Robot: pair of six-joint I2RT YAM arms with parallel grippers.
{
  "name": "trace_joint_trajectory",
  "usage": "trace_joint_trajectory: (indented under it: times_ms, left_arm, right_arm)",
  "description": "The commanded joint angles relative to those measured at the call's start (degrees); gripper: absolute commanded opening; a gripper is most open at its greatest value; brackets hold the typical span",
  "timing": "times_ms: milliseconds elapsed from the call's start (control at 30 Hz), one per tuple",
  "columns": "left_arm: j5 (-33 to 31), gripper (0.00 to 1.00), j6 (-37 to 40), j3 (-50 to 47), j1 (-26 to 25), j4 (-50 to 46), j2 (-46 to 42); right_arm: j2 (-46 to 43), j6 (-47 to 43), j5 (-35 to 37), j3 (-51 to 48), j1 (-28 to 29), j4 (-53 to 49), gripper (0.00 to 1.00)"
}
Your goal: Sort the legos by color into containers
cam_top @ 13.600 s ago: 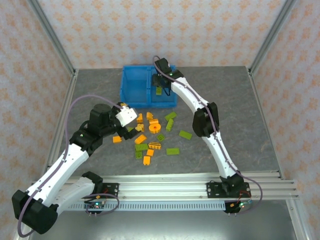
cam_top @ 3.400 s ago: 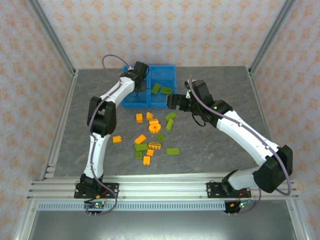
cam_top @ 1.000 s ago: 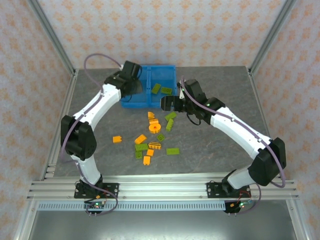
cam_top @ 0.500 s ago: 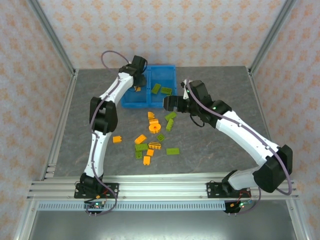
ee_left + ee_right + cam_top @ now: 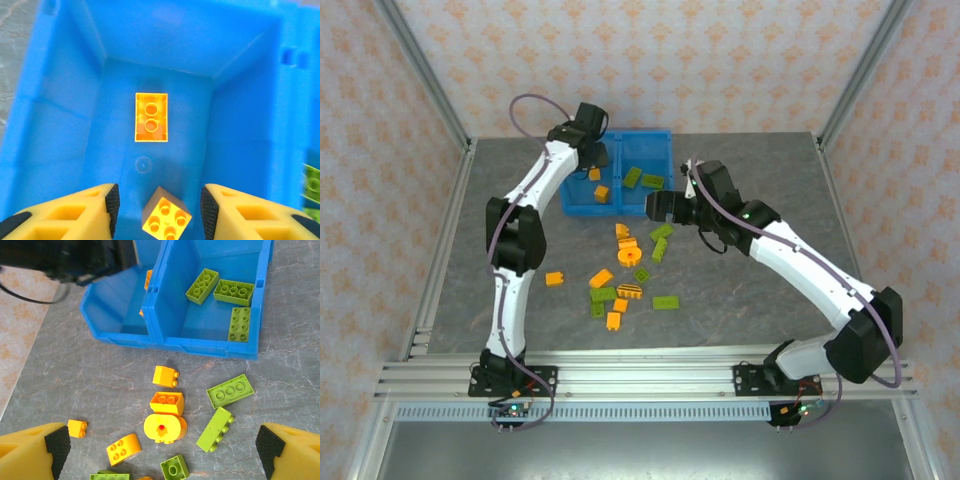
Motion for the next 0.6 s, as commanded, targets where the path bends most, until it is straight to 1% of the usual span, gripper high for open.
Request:
trace_joint_trajectory:
  times_ms: [0, 100, 167, 300, 433, 567]
  left_arm:
    - [2.15, 0.49, -1.11, -4.76, 0.08, 0.23, -10.57]
    - [2.93, 0.49, 0.30, -14.60, -0.05, 2.67, -23.09]
    - [2.65, 0.49, 3.26, -21.20, -0.15, 3.04, -30.92]
    - [2.78, 0.50, 13.44, -32.37, -0.14, 1.01, -44.83]
    - [5.04, 0.54, 23.11, -40.52, -0.17, -3.19, -54.56]
    - [7.90, 0.61, 28.84, -49.73, -0.13, -1.38, -62.11]
  right_arm:
    - [2.79, -1.33, 1.53, 2.29, 1.53, -0.53, 0.97]
    - [8.54, -2.78, 1.12, 6.33, 3.12, -4.70, 0.96]
    - [13.48, -2.67, 0.53, 9.72, 4.20, -6.41, 0.95]
    - [23.70, 0.60, -0.26, 15.59, 5.08, -5.24, 0.90]
    - [33.54, 3.07, -0.10, 21.77, 5.15, -4.70, 0.79]
    - [41.39, 3.14, 0.97, 27.83, 5.51, -6.10, 0.76]
